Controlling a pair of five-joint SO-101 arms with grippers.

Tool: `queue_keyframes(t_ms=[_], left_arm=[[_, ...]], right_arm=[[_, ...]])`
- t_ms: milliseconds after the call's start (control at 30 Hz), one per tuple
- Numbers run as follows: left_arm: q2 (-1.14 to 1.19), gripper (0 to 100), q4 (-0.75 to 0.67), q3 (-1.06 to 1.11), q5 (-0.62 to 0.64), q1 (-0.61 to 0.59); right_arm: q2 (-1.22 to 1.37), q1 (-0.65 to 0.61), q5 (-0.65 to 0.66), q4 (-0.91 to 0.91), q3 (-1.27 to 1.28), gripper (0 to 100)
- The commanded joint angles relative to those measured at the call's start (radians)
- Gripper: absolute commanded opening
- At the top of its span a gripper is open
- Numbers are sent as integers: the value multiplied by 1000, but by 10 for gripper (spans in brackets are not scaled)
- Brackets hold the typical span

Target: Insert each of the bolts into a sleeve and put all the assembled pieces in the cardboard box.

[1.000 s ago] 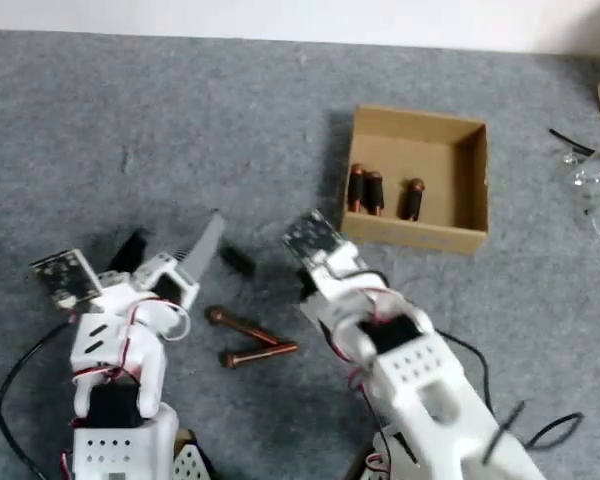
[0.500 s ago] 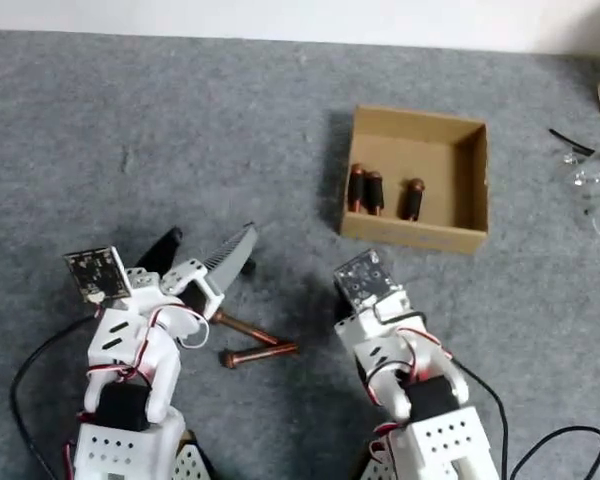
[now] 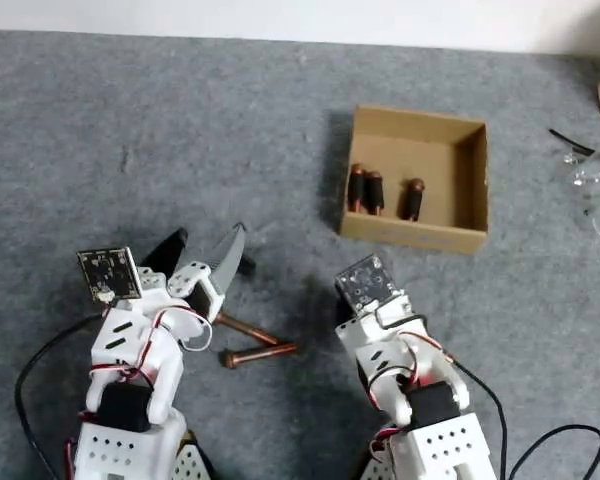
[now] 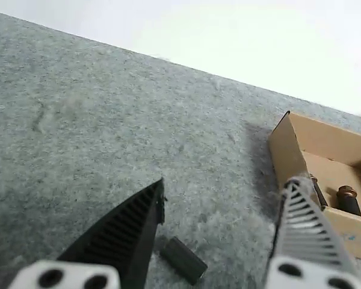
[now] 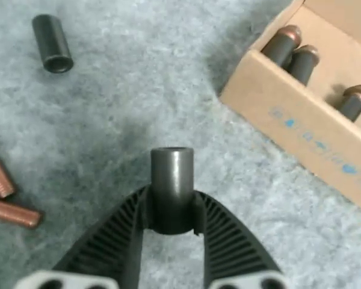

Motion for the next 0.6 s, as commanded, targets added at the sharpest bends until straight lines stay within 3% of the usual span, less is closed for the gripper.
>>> queue_keyframes(t_ms=[0, 233, 367, 567], left_arm=[[-8, 288, 0, 8, -5, 18], [120, 288, 32, -88, -3, 35], [458, 288, 54, -248, -18, 54], [1049, 288, 358, -587, -126, 251]], right_arm=[[-15, 10, 8, -22, -5, 5], [-15, 8, 3, -22, -1, 5], [-19, 10, 8, -68, 38, 5], [-19, 16, 8, -120, 79, 5]])
